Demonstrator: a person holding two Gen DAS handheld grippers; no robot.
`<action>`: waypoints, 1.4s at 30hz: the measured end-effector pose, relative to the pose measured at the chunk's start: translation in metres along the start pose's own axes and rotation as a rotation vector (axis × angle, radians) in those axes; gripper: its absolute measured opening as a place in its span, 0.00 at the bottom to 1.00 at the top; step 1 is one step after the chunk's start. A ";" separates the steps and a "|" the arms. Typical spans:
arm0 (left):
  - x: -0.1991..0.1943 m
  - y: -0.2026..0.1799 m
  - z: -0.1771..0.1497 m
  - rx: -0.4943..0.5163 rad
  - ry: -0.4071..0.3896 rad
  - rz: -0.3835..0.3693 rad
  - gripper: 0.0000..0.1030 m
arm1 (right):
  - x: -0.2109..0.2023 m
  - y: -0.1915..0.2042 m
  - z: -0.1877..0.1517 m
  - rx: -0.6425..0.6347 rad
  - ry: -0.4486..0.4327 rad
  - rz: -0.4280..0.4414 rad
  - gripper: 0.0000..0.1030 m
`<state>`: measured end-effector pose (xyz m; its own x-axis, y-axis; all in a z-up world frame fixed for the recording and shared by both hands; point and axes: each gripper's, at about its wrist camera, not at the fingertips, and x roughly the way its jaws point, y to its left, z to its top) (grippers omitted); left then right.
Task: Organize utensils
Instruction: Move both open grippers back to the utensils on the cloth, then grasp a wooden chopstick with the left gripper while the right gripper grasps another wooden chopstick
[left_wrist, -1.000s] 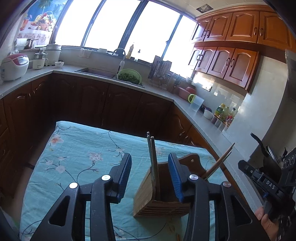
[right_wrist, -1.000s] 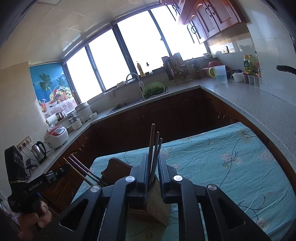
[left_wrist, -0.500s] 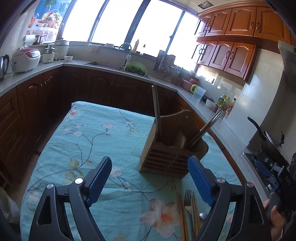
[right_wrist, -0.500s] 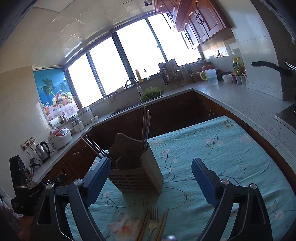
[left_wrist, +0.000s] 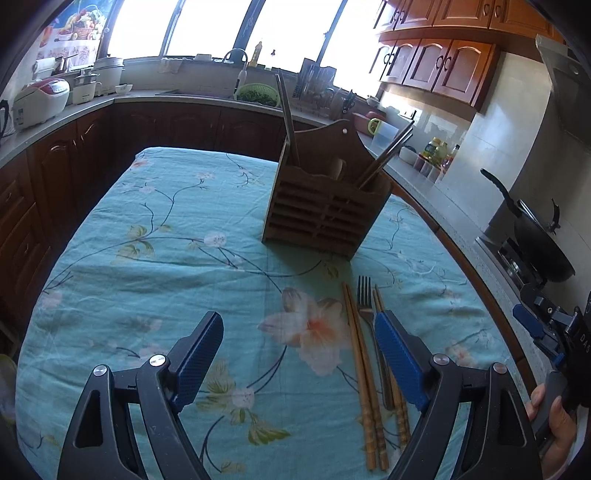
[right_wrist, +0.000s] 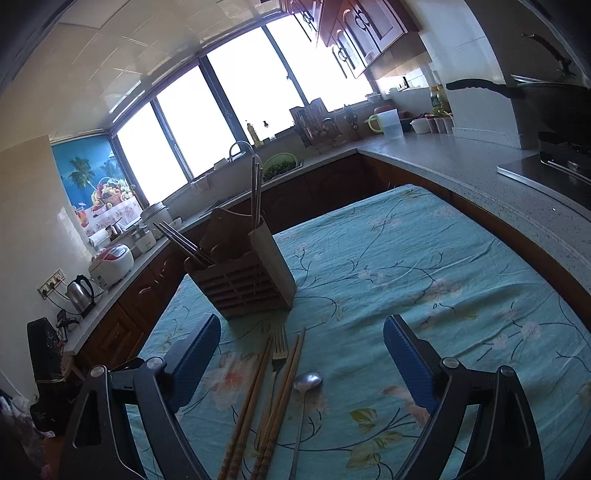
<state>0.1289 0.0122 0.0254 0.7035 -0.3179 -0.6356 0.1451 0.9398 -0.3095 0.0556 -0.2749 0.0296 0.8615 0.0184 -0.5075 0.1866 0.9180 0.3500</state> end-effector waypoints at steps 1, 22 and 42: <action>0.001 -0.002 -0.004 0.003 0.008 0.002 0.82 | -0.001 -0.001 -0.004 0.003 0.006 -0.003 0.89; 0.076 -0.065 -0.039 0.200 0.202 0.058 0.75 | 0.002 -0.021 -0.038 0.018 0.080 -0.039 0.79; 0.062 -0.010 -0.046 0.098 0.218 0.175 0.26 | 0.116 0.022 -0.044 -0.176 0.366 -0.027 0.24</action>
<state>0.1391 -0.0232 -0.0438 0.5590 -0.1599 -0.8136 0.1090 0.9869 -0.1191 0.1388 -0.2346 -0.0564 0.6265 0.1036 -0.7725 0.0961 0.9733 0.2084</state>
